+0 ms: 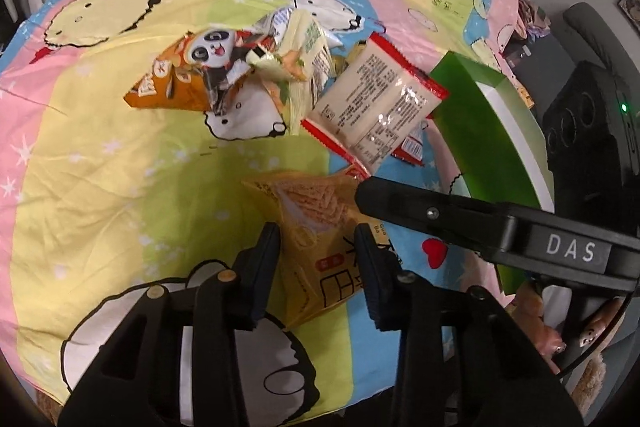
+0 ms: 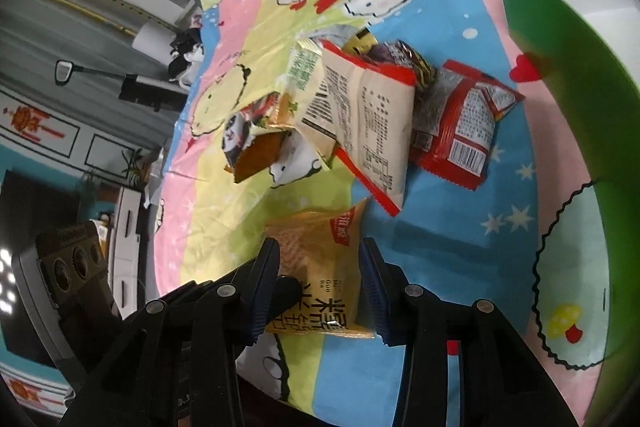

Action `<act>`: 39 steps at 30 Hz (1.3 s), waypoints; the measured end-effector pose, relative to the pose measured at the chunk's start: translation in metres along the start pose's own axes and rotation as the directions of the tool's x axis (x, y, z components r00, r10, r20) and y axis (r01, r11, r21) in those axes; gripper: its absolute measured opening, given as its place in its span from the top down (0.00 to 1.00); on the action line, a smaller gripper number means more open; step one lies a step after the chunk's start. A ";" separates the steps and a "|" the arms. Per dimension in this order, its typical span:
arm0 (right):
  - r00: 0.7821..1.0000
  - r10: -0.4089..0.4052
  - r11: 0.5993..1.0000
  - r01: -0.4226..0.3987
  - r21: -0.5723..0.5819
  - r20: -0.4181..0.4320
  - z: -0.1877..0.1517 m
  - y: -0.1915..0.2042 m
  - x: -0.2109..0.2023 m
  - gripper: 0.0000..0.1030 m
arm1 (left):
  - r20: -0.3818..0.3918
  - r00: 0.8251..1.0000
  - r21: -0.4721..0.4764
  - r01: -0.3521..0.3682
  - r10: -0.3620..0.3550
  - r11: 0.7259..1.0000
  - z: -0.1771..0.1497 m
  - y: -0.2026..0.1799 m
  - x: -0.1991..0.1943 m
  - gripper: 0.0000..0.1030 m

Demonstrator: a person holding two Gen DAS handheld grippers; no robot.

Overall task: Organize snacks
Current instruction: 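Grasp the yellow rice-cracker bag with the right tool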

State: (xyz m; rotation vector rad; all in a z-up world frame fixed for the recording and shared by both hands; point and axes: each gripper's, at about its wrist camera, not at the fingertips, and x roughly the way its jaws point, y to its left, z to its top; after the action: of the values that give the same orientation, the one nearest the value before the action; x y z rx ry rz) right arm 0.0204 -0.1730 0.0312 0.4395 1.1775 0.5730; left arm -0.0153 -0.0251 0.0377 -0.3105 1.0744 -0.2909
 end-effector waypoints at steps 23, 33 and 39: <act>0.999 0.024 1.000 -0.024 -0.005 -0.039 0.004 -0.007 0.027 0.57 | 0.021 1.000 0.035 -0.017 0.016 0.999 -0.003 -0.003 0.004 0.61; 0.996 0.049 0.997 -0.045 -0.058 0.071 0.000 0.014 -0.014 0.57 | 0.156 0.988 0.103 -0.024 0.008 0.994 -0.004 -0.028 -0.033 0.63; 0.983 0.059 0.995 -0.044 -0.091 0.172 -0.004 0.026 -0.052 0.57 | 0.239 0.971 0.156 -0.021 -0.017 0.988 -0.002 -0.049 -0.054 0.63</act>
State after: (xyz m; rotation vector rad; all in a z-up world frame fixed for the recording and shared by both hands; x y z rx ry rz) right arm -0.0025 -0.1857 0.0831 0.4380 0.9720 0.6156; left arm -0.0457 -0.0500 0.0996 -0.1970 0.8077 -0.3261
